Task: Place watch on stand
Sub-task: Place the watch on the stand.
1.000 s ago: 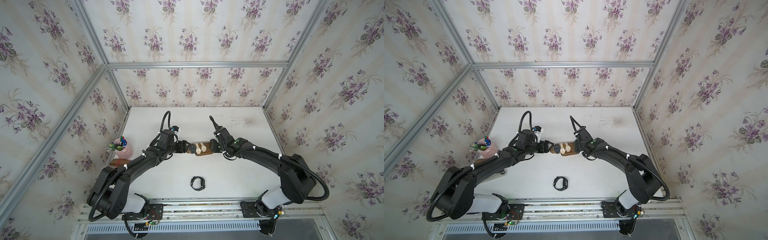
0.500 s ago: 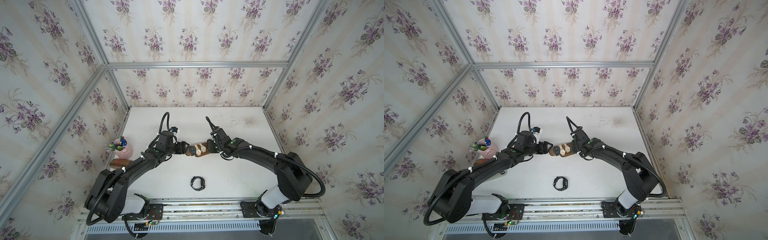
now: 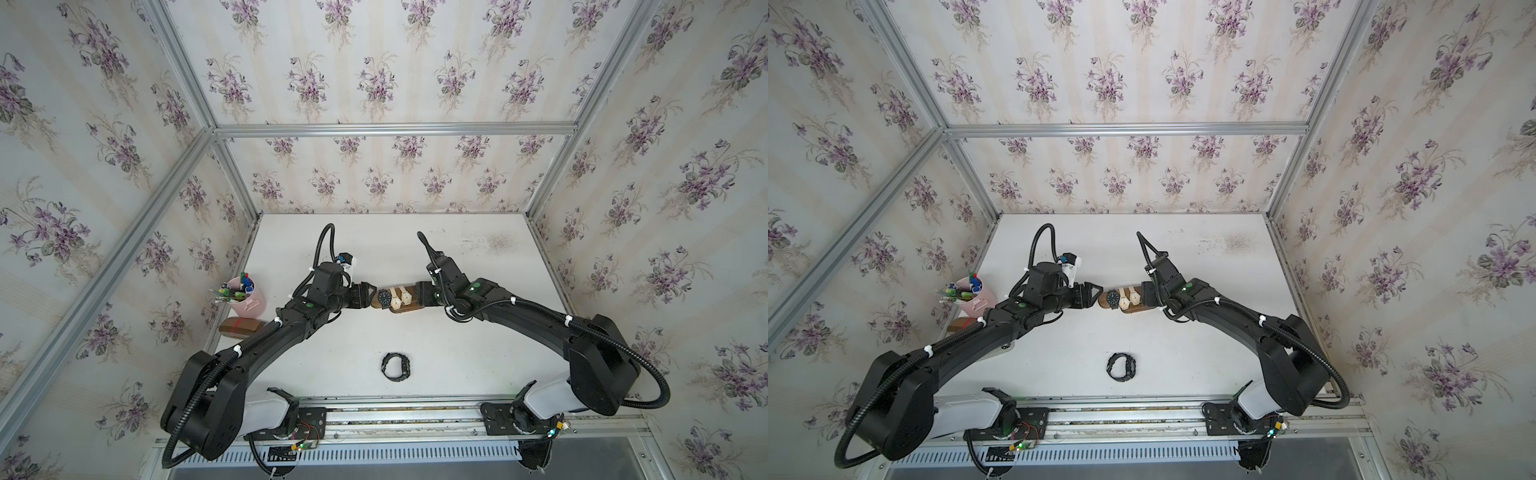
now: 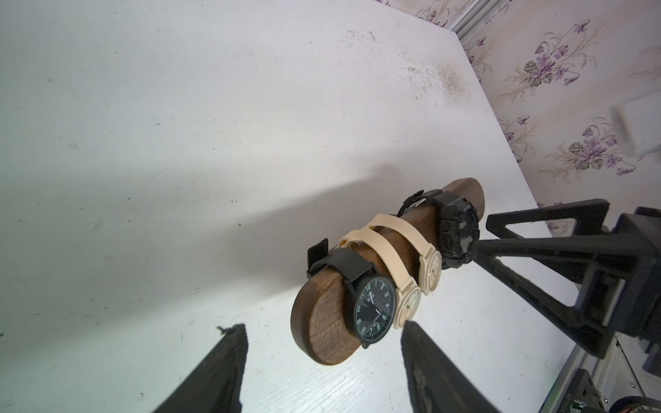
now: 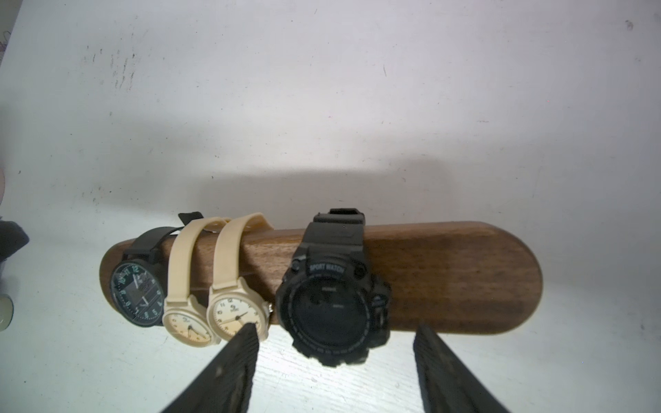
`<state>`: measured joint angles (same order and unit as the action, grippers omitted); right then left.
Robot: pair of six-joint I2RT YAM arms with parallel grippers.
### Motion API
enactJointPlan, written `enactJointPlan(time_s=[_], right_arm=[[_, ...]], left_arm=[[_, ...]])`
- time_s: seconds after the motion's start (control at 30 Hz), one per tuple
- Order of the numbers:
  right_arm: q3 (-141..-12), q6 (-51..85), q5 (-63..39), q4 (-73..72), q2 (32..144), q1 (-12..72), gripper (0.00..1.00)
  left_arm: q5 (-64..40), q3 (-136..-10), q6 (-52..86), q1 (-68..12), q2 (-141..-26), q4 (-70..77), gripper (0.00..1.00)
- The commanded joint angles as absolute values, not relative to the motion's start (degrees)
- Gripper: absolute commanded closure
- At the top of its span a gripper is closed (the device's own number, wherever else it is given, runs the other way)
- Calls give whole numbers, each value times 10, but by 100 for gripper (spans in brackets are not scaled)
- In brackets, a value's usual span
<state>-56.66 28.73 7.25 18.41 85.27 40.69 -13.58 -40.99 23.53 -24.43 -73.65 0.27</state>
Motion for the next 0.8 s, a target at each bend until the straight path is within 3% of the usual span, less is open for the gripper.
enactJointPlan(time_s=[0.0, 0.23, 0.53, 0.77], right_arm=[[-560, 289, 84, 179, 832, 407, 31], [-512, 274, 88, 190, 756, 473, 33], [-432, 320, 66, 181, 749, 606, 38], [-421, 345, 69, 168, 754, 656, 39]], left_arm=[[-127, -407, 231, -244, -722, -15, 30], [-89, -381, 247, -244, -630, -100, 30], [-80, -304, 300, -255, -510, -203, 31], [-70, -293, 332, -351, -513, -232, 33]])
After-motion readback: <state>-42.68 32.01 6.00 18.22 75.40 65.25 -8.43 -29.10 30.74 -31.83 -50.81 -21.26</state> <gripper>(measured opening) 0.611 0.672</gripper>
